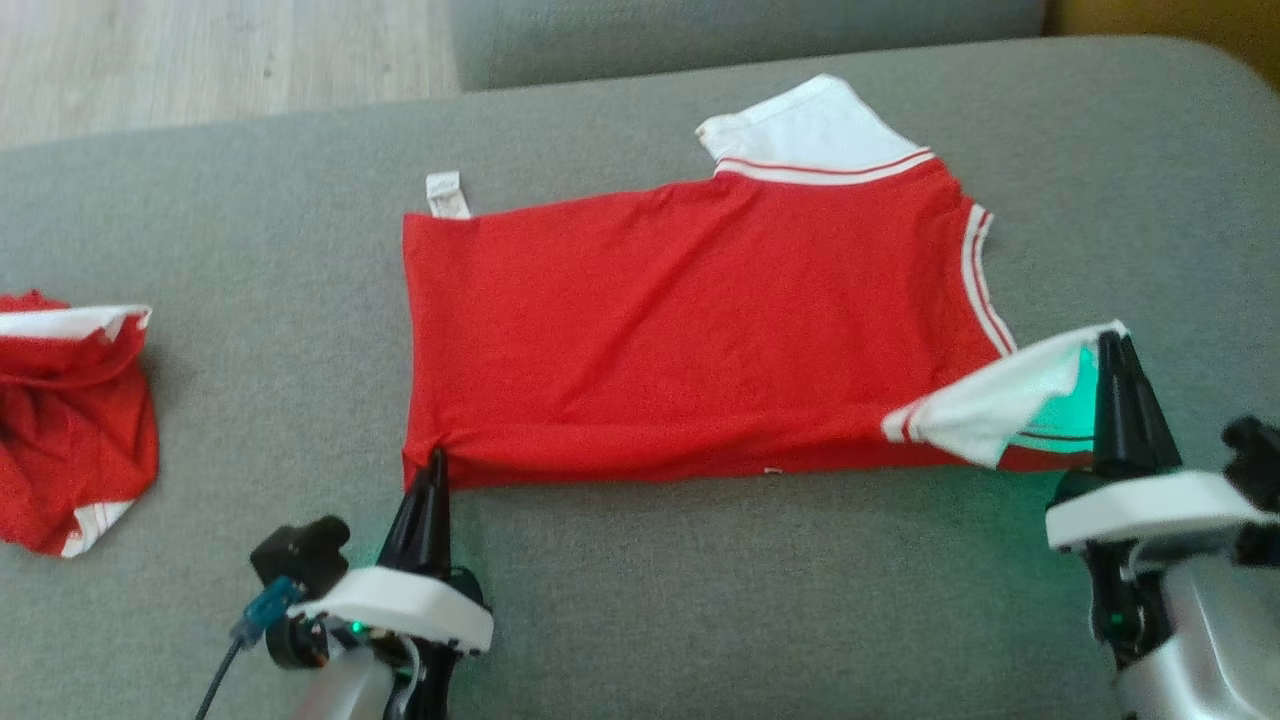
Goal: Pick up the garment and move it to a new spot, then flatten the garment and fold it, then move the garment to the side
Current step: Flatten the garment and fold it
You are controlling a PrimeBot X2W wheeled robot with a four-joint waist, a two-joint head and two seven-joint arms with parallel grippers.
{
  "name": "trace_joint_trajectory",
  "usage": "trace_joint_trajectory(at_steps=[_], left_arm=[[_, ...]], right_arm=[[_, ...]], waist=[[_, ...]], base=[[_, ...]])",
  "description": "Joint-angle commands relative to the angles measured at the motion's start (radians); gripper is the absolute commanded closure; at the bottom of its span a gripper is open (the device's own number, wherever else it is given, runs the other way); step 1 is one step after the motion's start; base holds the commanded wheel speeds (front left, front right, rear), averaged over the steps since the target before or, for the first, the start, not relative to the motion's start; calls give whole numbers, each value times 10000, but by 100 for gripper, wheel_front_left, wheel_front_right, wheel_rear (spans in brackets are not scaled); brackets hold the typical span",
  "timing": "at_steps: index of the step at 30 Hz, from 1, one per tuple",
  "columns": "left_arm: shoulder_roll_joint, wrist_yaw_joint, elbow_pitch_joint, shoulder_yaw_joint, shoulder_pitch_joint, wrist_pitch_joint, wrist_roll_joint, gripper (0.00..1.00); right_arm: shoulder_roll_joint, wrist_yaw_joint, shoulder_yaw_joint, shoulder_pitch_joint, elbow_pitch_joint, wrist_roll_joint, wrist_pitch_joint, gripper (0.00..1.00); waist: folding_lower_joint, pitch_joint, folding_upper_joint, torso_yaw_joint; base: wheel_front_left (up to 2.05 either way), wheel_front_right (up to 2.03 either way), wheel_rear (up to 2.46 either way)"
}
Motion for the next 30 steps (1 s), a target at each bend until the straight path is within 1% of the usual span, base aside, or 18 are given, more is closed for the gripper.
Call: trace_joint_trajectory(at_steps=[1, 8, 12, 18, 19, 20, 21, 22, 23, 27, 30], left_arm=[[1, 18, -50, 216, -459, -64, 13, 100], [-80, 18, 523, 197, -1355, -64, 18, 100], [-129, 18, 715, 178, -1811, -64, 109, 100], [-197, 17, 1154, 456, -2148, -64, 484, 100], [-206, 17, 1241, 530, -2159, -64, 572, 99], [-214, 17, 1296, 602, -2149, -64, 664, 86], [-222, 18, 1330, 680, -2123, -64, 756, 41], [-222, 18, 1330, 680, -2123, -64, 756, 41], [-230, 25, 1360, 775, -2091, -64, 847, 0], [-248, 222, 853, 1325, -1769, -64, 1536, 0], [-255, 356, 164, 1682, -1216, -64, 2421, 0]], right_arm=[[-261, -7, 285, -512, -25, -106, -36, 100], [-439, -7, 582, -1910, 1118, -393, -59, 100], [-453, -7, 504, -2586, 1598, -684, -63, 100], [-420, -7, 400, -3240, 2289, -1260, -65, 100], [-398, -7, 368, -3313, 2384, -1335, -65, 100], [-393, -7, 331, -3366, 2465, -1455, -65, 51], [-386, -7, 294, -3403, 2534, -1592, -65, 0], [-386, -7, 294, -3403, 2534, -1592, -65, 0], [-370, -7, 192, -3413, 2507, -1718, -65, 0], [-297, -7, -216, -3157, 2017, -2491, -65, 0], [-68, -7, -642, -2703, 1340, -2937, -66, 0]], waist=[[-3, 274, 0, 149], [-3, 687, 0, 316], [-3, 860, 0, 447], [-3, 999, 0, 562], [-3, 1001, 0, 574], [-3, 996, 0, 584], [-3, 987, 0, 593], [-3, 987, 0, 593], [-3, 956, 0, 613], [-3, 786, 0, 642], [-3, 566, 0, 661]], base=[[0, 0, 0], [0, 0, 0], [0, 0, 0], [0, 0, 0], [0, 0, 0], [0, 0, 0], [0, 0, 0], [0, 0, 0], [0, 0, 0], [0, 0, 0], [0, 0, 0]])
